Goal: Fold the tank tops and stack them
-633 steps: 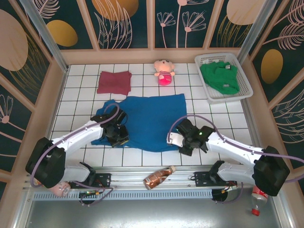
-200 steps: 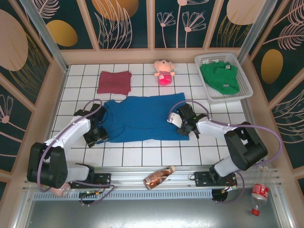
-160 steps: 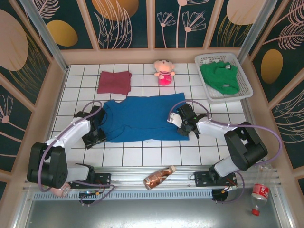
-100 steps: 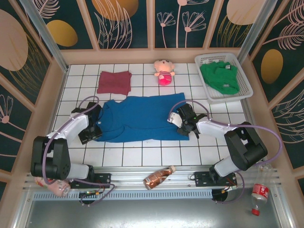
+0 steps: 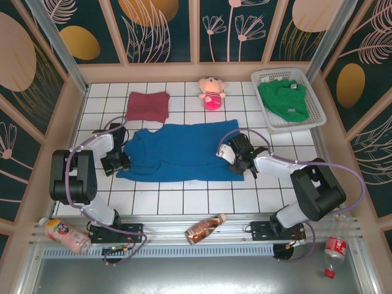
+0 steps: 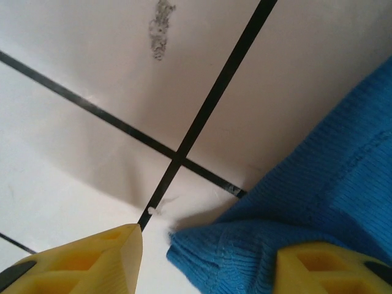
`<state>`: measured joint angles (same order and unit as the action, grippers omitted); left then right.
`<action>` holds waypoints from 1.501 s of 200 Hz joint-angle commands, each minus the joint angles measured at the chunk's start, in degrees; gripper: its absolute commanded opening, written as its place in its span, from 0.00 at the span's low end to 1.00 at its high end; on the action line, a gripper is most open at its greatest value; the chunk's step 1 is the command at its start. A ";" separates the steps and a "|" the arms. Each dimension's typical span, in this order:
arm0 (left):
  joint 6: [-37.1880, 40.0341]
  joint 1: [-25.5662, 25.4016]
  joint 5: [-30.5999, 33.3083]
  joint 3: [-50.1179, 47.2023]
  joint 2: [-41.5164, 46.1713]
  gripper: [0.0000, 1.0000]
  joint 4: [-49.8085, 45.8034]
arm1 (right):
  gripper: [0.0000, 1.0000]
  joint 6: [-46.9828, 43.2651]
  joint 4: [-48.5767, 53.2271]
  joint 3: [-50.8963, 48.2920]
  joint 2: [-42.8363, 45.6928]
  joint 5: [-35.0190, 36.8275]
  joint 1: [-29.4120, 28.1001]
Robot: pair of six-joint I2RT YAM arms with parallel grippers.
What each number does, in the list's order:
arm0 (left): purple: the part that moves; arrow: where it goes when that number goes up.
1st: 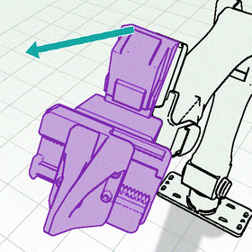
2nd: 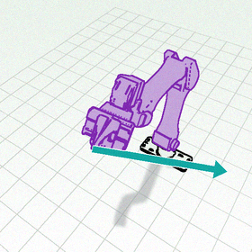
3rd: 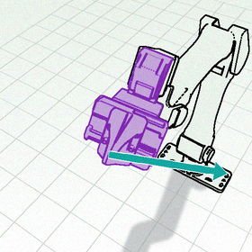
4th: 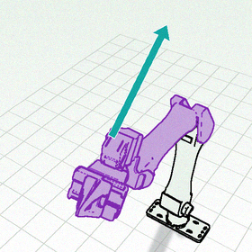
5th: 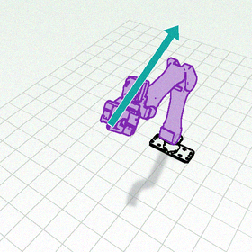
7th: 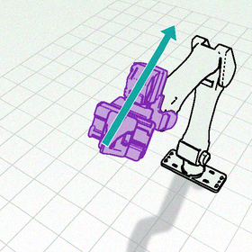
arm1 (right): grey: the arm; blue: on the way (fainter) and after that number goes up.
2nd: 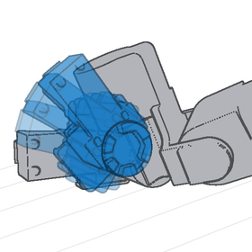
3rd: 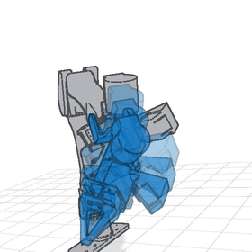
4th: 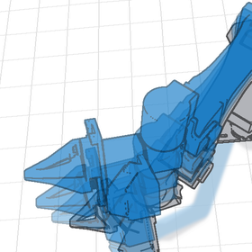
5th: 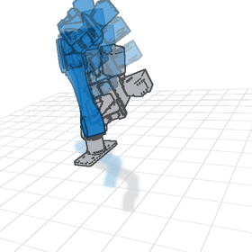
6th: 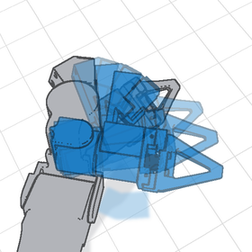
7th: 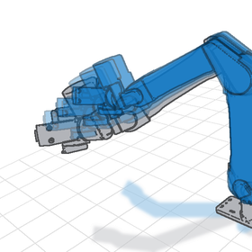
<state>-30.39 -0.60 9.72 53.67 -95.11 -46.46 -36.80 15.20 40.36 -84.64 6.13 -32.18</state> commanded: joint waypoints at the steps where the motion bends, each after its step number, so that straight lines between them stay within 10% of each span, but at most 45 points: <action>1: 3.37 2.49 -0.66 1.19 -1.97 0.53 0.93 | 0.33 1.22 0.36 -0.80 2.48 2.22 2.17; 229: 2.79 2.38 -7.01 13.82 4.12 0.62 -11.07 | 0.45 42.93 -9.75 1.22 6.21 -17.60 -4.17; 300: -1.19 -10.28 -19.44 13.45 -5.11 0.58 6.08 | 0.44 54.94 -13.76 -0.86 -1.65 -14.92 -3.31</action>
<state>-29.85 -8.34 -3.53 69.04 -95.46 -49.06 14.17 3.36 39.83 -83.35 -10.22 -36.10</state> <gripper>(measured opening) 0.593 0.447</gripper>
